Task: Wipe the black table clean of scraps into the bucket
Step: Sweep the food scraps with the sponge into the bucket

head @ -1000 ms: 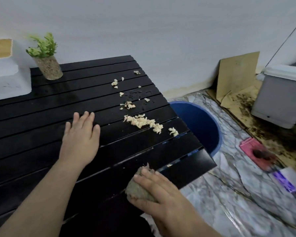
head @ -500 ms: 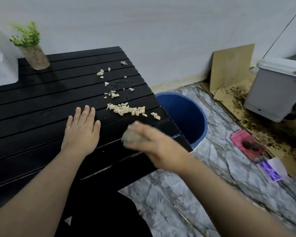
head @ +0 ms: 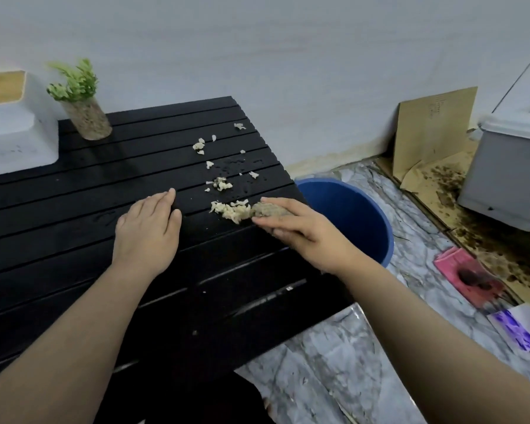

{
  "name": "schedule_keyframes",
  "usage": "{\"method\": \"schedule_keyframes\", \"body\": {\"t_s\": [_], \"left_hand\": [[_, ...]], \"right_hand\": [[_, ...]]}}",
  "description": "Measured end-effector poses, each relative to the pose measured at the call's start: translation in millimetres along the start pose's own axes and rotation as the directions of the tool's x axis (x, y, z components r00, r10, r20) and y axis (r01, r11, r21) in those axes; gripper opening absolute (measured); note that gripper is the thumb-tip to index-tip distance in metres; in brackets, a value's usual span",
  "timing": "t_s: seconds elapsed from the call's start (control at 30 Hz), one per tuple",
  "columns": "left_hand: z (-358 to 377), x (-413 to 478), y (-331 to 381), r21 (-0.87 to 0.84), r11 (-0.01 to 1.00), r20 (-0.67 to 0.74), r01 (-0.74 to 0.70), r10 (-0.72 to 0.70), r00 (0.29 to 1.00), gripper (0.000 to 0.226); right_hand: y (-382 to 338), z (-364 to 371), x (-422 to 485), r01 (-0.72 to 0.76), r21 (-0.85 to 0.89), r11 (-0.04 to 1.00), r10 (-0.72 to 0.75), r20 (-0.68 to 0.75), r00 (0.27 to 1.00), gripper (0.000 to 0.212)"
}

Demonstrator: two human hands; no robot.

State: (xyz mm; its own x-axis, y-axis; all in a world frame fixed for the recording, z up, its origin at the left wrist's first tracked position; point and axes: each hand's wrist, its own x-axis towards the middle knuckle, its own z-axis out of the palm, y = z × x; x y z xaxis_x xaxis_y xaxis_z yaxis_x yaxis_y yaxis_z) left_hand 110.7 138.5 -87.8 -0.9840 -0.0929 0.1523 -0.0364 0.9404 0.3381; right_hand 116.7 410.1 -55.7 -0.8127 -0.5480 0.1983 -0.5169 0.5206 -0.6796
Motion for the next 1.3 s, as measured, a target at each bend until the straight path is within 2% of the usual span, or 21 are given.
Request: {"method": "schedule_keyframes", "body": {"t_s": [0.1, 0.27, 0.4, 0.5, 0.6, 0.7, 0.83, 0.93, 1.0, 1.07, 1.17, 1.3], "left_hand": [[-8.6, 39.1, -20.6, 0.004, 1.000, -0.022, 0.005, -0.005, 1.000, 0.049], [-0.5, 86.9, -47.6, 0.066, 0.996, 0.107, 0.052, -0.059, 0.992, 0.054], [18.0, 87.5, -59.8, 0.085, 0.996, 0.074, 0.034, -0.040, 0.996, 0.056], [22.6, 89.3, -64.0, 0.084, 0.996, 0.039, 0.018, -0.022, 0.999, 0.058], [23.8, 90.6, -64.3, 0.078, 0.997, 0.038, 0.022, -0.025, 0.999, 0.060], [22.4, 91.6, -61.8, 0.080, 0.996, 0.039, 0.026, -0.029, 0.999, 0.059], [20.7, 90.2, -58.1, 0.085, 0.996, 0.053, 0.035, -0.040, 0.998, 0.057], [18.5, 89.6, -56.1, 0.083, 0.996, 0.057, 0.040, -0.044, 0.997, 0.056], [18.5, 90.2, -55.0, 0.078, 0.996, 0.060, 0.039, -0.044, 0.997, 0.056], [18.8, 91.5, -55.6, 0.087, 0.996, 0.061, 0.034, -0.040, 0.997, 0.056], [18.7, 91.1, -56.7, 0.093, 0.995, 0.067, 0.027, -0.034, 0.997, 0.056], [19.2, 90.3, -57.4, 0.086, 0.996, 0.061, 0.027, -0.033, 0.998, 0.056]], "right_hand": [[10.4, -14.4, 36.5, 0.000, 0.107, 0.994, 0.010, -0.096, 0.995, 0.036], [35.9, -23.4, 141.5, -0.054, 0.094, 0.994, 0.075, -0.236, 0.969, 0.035], [60.5, -21.9, 228.1, 0.001, 0.039, 0.999, 0.009, -0.249, 0.968, 0.045], [88.0, -16.2, 272.1, -0.089, 0.030, 0.996, 0.093, -0.256, 0.962, 0.057], [123.1, -1.3, 291.2, -0.217, -0.185, 0.959, 0.197, -0.119, 0.973, 0.059], [130.2, 1.8, 292.8, -0.220, -0.284, 0.933, 0.206, -0.081, 0.975, 0.052], [99.6, 5.4, 258.7, 0.024, -0.236, 0.971, 0.011, 0.147, 0.989, 0.049], [76.9, 15.1, 212.1, 0.207, -0.148, 0.967, -0.147, 0.336, 0.930, 0.047], [71.8, 7.2, 192.9, 0.236, -0.073, 0.969, -0.192, 0.377, 0.906, 0.046], [72.0, -6.6, 201.1, 0.222, 0.012, 0.975, -0.218, 0.251, 0.943, 0.046], [80.7, -14.7, 248.9, 0.087, 0.018, 0.996, -0.087, 0.007, 0.996, 0.045], [97.3, 19.3, 300.7, -0.148, -0.121, 0.982, 0.139, -0.079, 0.987, 0.047]]}}
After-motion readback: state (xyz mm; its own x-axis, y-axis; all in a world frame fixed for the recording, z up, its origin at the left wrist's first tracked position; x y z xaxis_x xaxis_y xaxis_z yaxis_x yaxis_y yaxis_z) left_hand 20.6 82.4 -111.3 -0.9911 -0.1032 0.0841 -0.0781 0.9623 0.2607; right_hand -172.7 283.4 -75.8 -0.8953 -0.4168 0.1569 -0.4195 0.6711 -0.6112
